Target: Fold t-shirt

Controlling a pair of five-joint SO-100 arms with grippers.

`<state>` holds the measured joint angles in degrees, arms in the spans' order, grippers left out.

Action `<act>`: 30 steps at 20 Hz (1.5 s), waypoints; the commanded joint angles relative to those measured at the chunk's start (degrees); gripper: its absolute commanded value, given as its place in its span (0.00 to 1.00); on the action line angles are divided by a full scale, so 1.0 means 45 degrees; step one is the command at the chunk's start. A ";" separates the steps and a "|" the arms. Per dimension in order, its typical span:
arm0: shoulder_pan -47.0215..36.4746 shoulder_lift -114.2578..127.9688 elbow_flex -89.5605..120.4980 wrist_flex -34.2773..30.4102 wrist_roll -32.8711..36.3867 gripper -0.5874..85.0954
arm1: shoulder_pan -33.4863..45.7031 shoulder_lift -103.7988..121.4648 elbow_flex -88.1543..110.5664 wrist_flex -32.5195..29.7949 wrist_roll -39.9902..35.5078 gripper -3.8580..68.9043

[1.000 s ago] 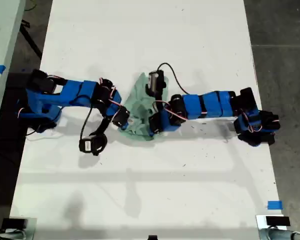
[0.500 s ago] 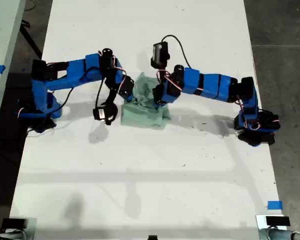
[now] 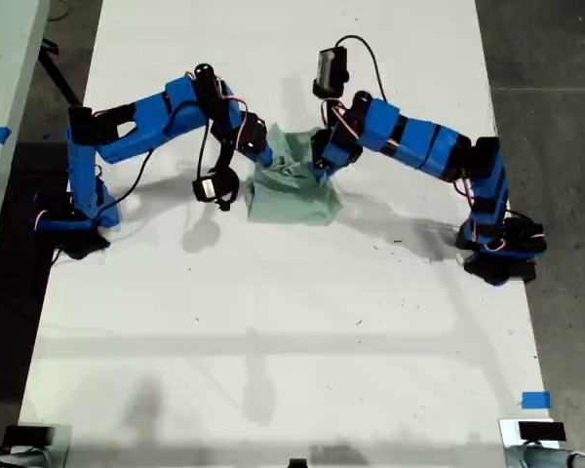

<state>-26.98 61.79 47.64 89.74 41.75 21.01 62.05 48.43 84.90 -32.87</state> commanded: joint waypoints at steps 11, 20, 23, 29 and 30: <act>-0.5117 0.6934 0.0703 0.0059 0.0898 0.26 | 0.6582 0.7754 0.2988 0.1016 -0.2715 0.42; -0.3828 1.7559 1.2109 -0.2422 -0.0508 0.06 | 0.6328 1.8711 1.3281 0.0645 0.0020 0.15; -0.2285 2.1953 1.6992 -0.3242 -0.2461 0.01 | 0.4785 2.2852 1.6973 0.0469 0.2461 0.09; 0.0215 2.9883 2.4844 -0.3906 -0.6035 0.01 | 0.0430 2.8711 2.4219 -0.2598 0.7285 0.04; 0.0215 2.9824 2.5215 -0.3633 -0.6387 0.01 | 0.0156 2.9258 2.5254 -0.2676 0.8027 0.04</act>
<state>-27.25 191.69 157.59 72.33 16.61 25.05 189.32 155.83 77.08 -2.20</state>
